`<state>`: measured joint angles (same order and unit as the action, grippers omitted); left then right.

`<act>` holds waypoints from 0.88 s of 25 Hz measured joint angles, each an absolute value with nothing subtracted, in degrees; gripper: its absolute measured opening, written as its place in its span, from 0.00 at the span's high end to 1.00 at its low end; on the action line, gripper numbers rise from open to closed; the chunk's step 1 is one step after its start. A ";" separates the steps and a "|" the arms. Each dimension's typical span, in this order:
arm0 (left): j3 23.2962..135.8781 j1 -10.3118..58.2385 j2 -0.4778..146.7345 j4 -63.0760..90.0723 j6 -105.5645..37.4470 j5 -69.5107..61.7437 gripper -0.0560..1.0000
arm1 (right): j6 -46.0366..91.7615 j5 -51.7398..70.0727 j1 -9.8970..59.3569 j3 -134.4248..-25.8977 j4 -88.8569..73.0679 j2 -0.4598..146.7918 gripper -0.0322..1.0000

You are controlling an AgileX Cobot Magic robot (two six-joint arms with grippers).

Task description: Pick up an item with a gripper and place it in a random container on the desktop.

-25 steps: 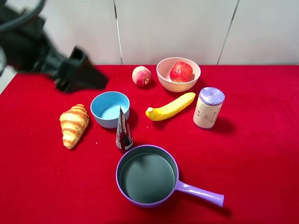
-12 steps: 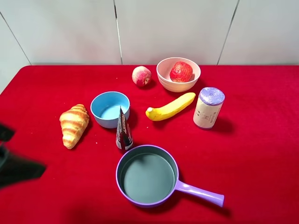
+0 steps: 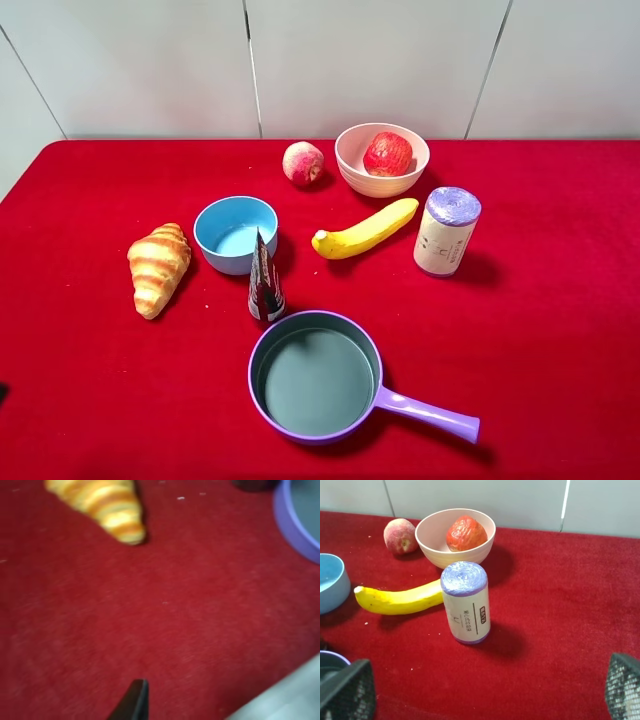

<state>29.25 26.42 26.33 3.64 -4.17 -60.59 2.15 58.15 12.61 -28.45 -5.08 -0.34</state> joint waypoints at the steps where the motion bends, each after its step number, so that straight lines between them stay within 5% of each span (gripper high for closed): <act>1: 28.80 25.29 24.96 3.29 -4.93 -60.66 0.01 | 2.15 58.15 12.61 -28.45 -5.08 -0.34 0.30; 14: 28.37 9.91 10.98 7.67 -13.54 -60.85 0.01 | 2.15 58.15 12.61 -28.45 -5.08 -0.34 0.30; 22: 28.37 7.74 4.34 8.81 -15.15 -61.61 0.01 | 2.15 58.15 12.61 -28.45 -5.08 -0.34 0.30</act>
